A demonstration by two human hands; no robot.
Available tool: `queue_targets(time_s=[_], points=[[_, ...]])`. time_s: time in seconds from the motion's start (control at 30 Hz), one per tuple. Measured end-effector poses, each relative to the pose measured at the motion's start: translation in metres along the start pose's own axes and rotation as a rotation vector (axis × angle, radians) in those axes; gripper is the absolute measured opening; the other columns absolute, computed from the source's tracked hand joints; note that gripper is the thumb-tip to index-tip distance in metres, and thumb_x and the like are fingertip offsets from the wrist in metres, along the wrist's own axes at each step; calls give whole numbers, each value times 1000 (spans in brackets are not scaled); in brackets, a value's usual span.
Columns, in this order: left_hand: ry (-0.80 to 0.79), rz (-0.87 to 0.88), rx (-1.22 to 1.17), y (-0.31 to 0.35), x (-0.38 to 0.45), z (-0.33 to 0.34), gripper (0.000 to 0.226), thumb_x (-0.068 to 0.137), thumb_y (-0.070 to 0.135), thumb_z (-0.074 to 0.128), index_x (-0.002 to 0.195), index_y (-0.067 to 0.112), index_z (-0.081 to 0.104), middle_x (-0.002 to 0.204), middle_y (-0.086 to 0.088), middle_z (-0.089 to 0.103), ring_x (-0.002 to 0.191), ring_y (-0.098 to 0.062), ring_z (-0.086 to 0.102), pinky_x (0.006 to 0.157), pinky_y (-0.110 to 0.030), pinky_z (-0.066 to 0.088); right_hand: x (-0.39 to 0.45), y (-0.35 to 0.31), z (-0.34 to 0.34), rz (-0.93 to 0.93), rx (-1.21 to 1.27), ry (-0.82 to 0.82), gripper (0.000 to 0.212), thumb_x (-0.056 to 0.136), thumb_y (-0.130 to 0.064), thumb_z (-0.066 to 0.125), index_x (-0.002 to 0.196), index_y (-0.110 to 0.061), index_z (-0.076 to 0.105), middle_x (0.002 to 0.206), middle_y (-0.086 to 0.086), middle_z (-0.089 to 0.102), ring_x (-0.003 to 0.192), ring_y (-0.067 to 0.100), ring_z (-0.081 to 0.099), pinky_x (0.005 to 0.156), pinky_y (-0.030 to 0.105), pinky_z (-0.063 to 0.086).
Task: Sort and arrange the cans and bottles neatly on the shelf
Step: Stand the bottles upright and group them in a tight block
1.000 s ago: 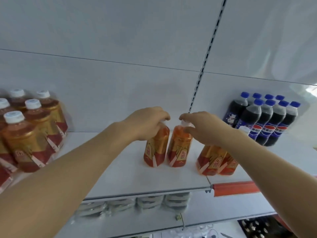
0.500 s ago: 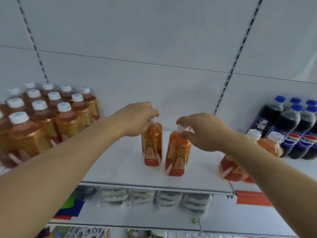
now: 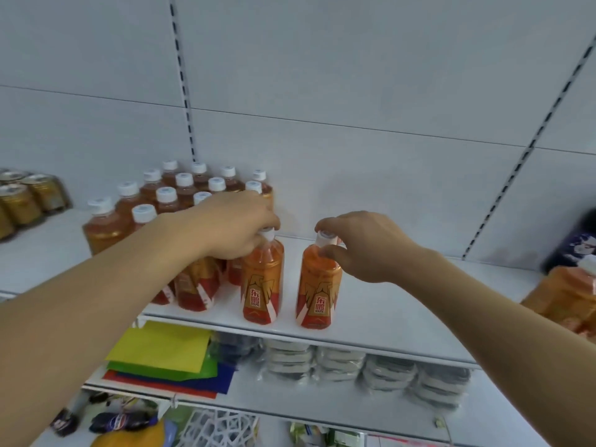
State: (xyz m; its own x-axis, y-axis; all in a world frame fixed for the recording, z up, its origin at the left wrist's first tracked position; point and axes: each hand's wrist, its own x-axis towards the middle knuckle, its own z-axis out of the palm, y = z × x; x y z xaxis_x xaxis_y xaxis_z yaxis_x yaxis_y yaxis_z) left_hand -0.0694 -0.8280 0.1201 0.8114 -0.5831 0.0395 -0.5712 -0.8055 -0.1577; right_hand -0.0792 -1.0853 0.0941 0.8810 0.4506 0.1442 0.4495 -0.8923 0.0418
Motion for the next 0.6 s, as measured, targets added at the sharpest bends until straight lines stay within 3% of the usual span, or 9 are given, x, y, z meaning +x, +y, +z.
queue_targets(time_s=[0.07, 0.23, 0.37, 0.53, 0.6], points=[[19, 10, 18, -15, -12, 2, 32, 100, 40, 63, 131, 32, 66, 106, 12, 55, 110, -18, 56, 82, -40, 52, 12, -19, 1, 3, -8, 4, 44, 106, -52, 54, 144, -32, 57, 135, -8, 70, 120, 22, 64, 96, 45, 56], [37, 4, 54, -39, -28, 10, 31, 101, 37, 62, 131, 30, 66, 108, 5, 60, 106, -22, 54, 81, -46, 55, 26, -42, 3, 54, -27, -2, 43, 106, -53, 53, 144, -33, 56, 136, -8, 68, 122, 23, 63, 95, 44, 56], [63, 18, 25, -53, -30, 14, 37, 101, 33, 63, 138, 31, 63, 88, 16, 39, 100, -18, 45, 84, -48, 54, 27, -46, 4, 90, -33, -7, 43, 107, -53, 51, 145, -34, 56, 138, -8, 68, 121, 22, 62, 93, 42, 54], [71, 26, -2, -54, -26, 18, 37, 101, 36, 63, 138, 33, 62, 106, 11, 53, 106, -16, 46, 87, -43, 52, 40, -42, 9, 105, -28, 8, 41, 108, -50, 52, 144, -32, 56, 136, -7, 68, 120, 24, 63, 91, 44, 56], [39, 23, -3, -56, -23, 15, 35, 100, 37, 63, 135, 35, 63, 103, 13, 50, 105, -16, 46, 87, -44, 52, 50, -37, 12, 105, -28, 15, 40, 108, -49, 52, 143, -31, 57, 133, -5, 69, 118, 25, 63, 91, 45, 56]])
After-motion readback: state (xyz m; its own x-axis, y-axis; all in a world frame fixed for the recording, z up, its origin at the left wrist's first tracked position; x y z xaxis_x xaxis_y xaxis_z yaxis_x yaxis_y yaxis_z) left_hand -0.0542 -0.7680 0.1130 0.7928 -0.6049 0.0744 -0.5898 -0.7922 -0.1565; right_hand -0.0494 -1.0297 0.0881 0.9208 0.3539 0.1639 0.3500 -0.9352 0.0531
